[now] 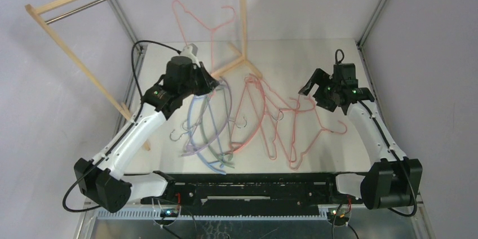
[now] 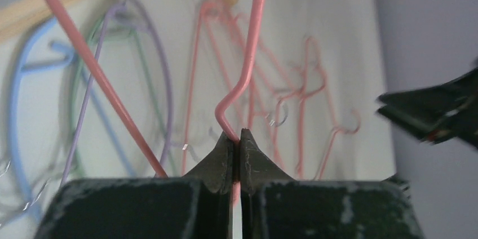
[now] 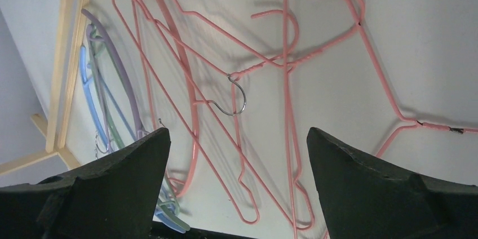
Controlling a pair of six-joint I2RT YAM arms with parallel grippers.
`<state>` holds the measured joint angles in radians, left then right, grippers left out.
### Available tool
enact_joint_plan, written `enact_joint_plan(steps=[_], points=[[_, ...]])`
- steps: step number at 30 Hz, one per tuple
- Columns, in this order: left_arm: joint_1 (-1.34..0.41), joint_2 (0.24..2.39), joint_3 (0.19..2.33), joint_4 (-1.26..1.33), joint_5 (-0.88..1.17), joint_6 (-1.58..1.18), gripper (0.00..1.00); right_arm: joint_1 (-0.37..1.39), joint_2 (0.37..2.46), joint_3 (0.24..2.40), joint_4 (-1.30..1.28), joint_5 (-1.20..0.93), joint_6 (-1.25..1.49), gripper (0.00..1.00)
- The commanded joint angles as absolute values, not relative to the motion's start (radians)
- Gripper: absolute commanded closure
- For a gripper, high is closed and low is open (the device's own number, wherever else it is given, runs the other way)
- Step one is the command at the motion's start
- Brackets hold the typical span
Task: Organize the hangers
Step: Place the hanger at the clothesline.
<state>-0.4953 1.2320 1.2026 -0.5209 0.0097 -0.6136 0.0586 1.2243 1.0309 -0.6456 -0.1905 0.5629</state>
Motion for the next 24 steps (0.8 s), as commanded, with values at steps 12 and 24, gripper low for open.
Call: enact_joint_plan(steps=[12,24], points=[[-0.383,1.315,1.370,0.064,0.207,-0.778,1.00,0.044,1.254,1.046,-0.640,-0.190,0.538,0.01],[-0.360,1.382,1.361,0.029,0.200,-0.786,1.00,0.026,1.282,1.047,-0.644,-0.203,0.529,0.02]])
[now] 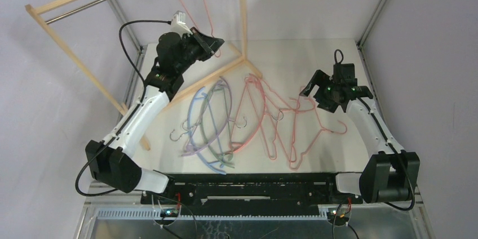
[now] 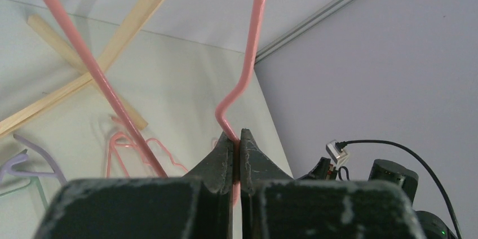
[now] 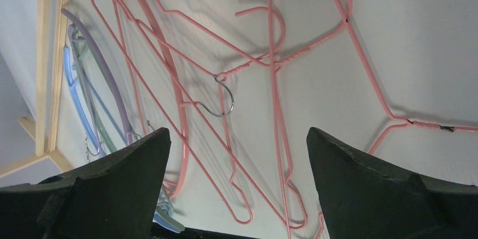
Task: Organize the hangers
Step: Place the hanger at the clothesline.
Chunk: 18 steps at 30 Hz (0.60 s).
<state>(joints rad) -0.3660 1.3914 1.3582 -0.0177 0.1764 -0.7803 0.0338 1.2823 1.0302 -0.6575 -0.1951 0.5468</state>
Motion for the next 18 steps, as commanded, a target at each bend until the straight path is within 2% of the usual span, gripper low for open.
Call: enact_joint_plan(steps=[1,12,18], points=[[-0.359,1.383,1.353,0.033,0.199,-0.785,1.00,0.025,1.283,1.046,-0.644,-0.203,0.531,0.02],[-0.326,1.431,1.382,0.008,0.187,-0.860,1.00,0.017,1.303,1.046,-0.644,-0.222,0.530,0.03],[-0.288,1.437,1.318,0.059,0.199,-0.957,1.00,0.010,1.301,1.046,-0.652,-0.219,0.526,0.03]])
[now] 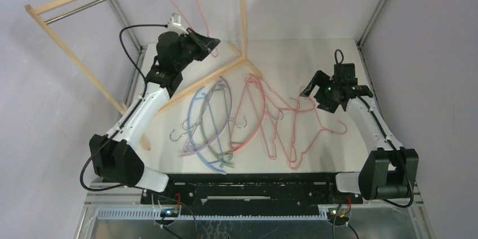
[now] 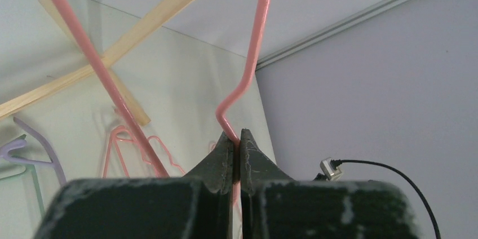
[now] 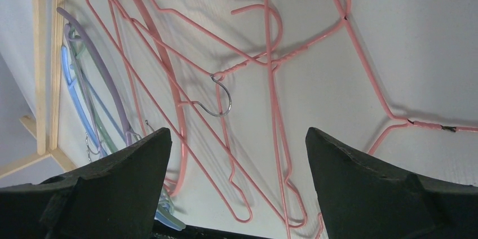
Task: Organize the hangers
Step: Place the hanger at the clothesline.
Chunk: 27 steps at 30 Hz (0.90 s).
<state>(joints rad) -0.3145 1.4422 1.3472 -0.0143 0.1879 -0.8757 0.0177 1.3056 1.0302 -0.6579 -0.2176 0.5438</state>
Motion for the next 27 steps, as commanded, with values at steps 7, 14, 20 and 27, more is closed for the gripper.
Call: enact_joint_plan(steps=[7,14,20,27], points=[[-0.289,1.573,1.485,-0.044,0.295,-0.956,1.00,0.006,1.311,1.047,-0.642,-0.238,0.536,0.04],[-0.304,1.778,1.770,-0.213,0.380,-0.903,1.00,0.007,1.313,1.053,-0.642,-0.240,0.540,0.04],[-0.317,1.858,1.843,-0.284,0.390,-0.866,0.91,-0.001,1.308,1.057,-0.652,-0.231,0.534,0.04],[-0.326,1.786,1.777,-0.264,0.395,-0.787,0.55,-0.007,1.315,1.057,-0.669,-0.211,0.530,0.03]])
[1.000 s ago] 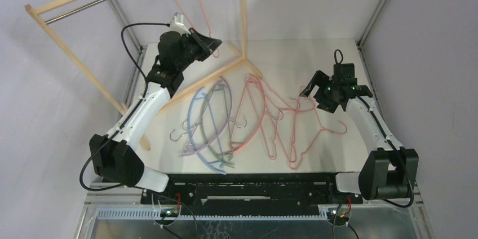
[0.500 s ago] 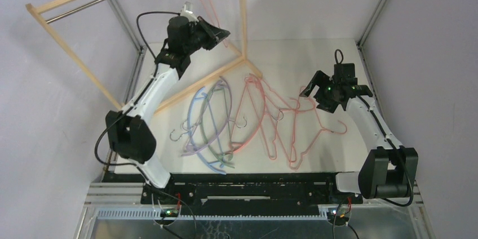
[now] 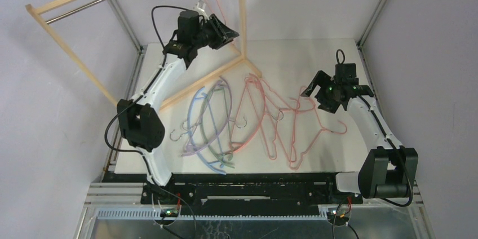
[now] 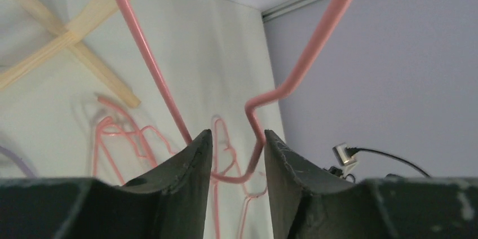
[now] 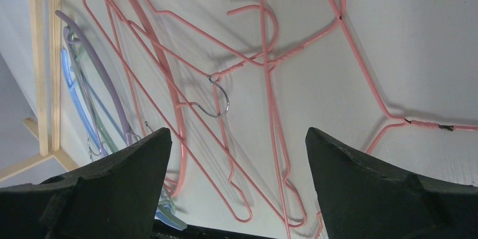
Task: Organize the hangers
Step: Place the hanger at the clothesline.
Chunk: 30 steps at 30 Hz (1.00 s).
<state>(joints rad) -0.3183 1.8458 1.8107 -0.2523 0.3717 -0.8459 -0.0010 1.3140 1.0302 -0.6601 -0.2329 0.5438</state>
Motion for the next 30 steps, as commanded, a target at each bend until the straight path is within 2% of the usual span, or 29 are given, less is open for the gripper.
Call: enact_joint_plan(steps=[1,6,10,11,23,30], points=[[-0.326,1.769,1.761,-0.257,0.397,-0.777,0.47,-0.008,1.316,1.057,-0.671,-0.210,0.529,0.02],[-0.326,1.688,1.694,-0.228,0.393,-0.725,0.25,-0.007,1.319,1.058,-0.673,-0.211,0.523,0.02],[-0.326,1.634,1.661,-0.224,0.402,-0.700,0.03,-0.008,1.314,1.057,-0.678,-0.212,0.522,0.02],[-0.326,1.617,1.647,-0.224,0.405,-0.692,0.01,-0.006,1.312,1.057,-0.683,-0.206,0.520,0.02],[-0.326,1.459,1.433,-0.143,0.336,-0.591,0.00,-0.003,1.285,1.006,-0.688,-0.203,0.511,0.02],[-0.326,1.530,1.482,-0.080,0.273,-0.546,0.01,0.012,1.274,1.006,-0.688,-0.207,0.518,0.02]])
